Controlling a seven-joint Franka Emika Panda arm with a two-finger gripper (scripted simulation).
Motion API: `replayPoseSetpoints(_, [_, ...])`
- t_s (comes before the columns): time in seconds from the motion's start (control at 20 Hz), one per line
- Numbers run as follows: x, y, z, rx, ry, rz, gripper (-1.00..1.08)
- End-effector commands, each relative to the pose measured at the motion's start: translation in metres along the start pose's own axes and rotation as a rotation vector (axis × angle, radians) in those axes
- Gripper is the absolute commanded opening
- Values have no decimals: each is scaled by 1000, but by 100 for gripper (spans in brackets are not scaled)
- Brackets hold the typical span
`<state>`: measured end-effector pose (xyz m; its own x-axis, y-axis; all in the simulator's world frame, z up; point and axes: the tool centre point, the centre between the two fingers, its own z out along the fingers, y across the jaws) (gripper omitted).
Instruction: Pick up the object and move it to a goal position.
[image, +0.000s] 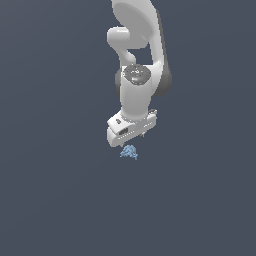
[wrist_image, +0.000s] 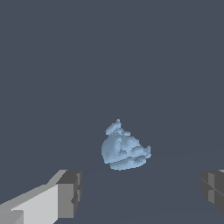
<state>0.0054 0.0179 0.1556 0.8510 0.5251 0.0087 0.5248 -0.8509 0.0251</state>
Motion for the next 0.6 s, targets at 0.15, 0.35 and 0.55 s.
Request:
replayPoseSetpoints(0.15, [-3,1,11,3,-3,-148,100])
replayPoseSetpoints(0.35, [-5,2,18,6,-5,-255,100])
replayPoseSetpoints(0.55, [-6,2,26,9,-6,-362,100])
